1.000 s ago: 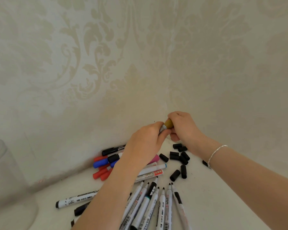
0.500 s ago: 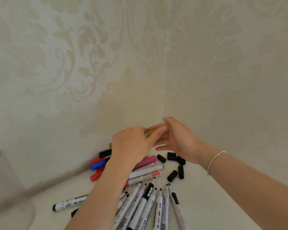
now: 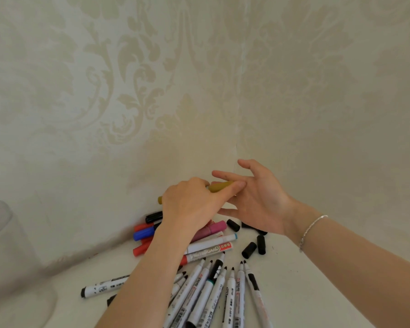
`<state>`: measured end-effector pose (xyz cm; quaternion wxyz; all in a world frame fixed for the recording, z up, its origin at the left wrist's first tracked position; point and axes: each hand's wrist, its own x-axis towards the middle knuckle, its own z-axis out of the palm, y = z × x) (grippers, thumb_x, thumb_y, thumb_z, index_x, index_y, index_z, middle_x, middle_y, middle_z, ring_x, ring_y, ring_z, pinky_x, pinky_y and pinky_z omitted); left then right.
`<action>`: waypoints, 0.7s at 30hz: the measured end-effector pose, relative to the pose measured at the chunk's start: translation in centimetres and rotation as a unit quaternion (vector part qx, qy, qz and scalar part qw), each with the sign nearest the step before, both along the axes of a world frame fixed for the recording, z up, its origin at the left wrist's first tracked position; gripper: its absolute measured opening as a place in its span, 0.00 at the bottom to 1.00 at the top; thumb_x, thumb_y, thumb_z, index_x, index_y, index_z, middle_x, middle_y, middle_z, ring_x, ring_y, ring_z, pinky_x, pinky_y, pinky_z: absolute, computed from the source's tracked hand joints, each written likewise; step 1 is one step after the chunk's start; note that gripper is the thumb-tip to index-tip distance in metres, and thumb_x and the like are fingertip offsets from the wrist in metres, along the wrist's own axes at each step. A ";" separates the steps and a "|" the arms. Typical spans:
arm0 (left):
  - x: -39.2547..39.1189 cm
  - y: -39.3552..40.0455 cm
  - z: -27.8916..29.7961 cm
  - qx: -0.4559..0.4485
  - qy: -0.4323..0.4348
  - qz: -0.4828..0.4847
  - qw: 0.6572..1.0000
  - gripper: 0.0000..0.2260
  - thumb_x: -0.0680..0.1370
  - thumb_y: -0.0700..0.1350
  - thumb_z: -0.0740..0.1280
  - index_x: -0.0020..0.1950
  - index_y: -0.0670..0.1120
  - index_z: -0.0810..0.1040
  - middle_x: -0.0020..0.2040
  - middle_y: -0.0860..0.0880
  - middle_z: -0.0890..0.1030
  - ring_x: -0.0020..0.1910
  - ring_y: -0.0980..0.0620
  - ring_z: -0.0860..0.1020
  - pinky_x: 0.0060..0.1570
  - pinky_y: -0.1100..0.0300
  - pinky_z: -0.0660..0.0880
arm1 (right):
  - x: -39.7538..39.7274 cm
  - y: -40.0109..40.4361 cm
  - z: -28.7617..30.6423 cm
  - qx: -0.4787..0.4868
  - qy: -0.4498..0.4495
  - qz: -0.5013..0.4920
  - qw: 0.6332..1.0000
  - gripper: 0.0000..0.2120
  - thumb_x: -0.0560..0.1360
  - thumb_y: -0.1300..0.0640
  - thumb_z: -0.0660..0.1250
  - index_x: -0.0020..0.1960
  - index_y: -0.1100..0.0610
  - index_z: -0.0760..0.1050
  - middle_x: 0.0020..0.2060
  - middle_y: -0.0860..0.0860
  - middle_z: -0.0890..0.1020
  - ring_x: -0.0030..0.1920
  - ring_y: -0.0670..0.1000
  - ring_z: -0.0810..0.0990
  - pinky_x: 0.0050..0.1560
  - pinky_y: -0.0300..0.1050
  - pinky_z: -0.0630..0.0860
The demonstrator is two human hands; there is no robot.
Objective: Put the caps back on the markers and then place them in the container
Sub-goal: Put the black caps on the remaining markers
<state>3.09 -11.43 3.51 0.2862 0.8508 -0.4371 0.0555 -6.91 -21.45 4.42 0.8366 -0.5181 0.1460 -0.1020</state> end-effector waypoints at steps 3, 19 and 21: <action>-0.3 -0.2 -0.3 -0.034 -0.028 0.003 0.999 0.27 0.69 0.73 0.58 0.26 0.51 0.70 0.24 0.53 0.73 0.31 0.52 0.76 0.40 0.56 0.71 | -0.1 -0.2 -0.2 0.029 -0.017 -0.017 0.999 0.26 0.78 0.43 0.50 0.72 0.50 0.65 0.64 0.58 0.77 0.63 0.56 0.76 0.64 0.58 0.70; 0.9 -1.0 -2.2 0.027 -0.068 0.022 0.997 0.29 0.76 0.70 0.48 0.50 0.45 0.69 0.43 0.47 0.78 0.44 0.45 0.77 0.48 0.50 0.72 | -3.0 -2.2 -3.1 -0.354 0.328 -0.047 0.875 0.12 0.77 0.61 0.58 0.59 0.65 0.71 0.38 0.56 0.79 0.34 0.52 0.76 0.34 0.41 0.74; 1.8 -1.1 -3.1 0.064 -0.052 -0.002 0.997 0.20 0.81 0.60 0.50 0.55 0.44 0.66 0.52 0.45 0.76 0.50 0.44 0.74 0.50 0.50 0.70 | -3.3 -1.8 -3.0 -0.411 0.392 0.048 0.821 0.08 0.77 0.61 0.59 0.54 0.63 0.70 0.35 0.55 0.79 0.30 0.50 0.75 0.30 0.39 0.72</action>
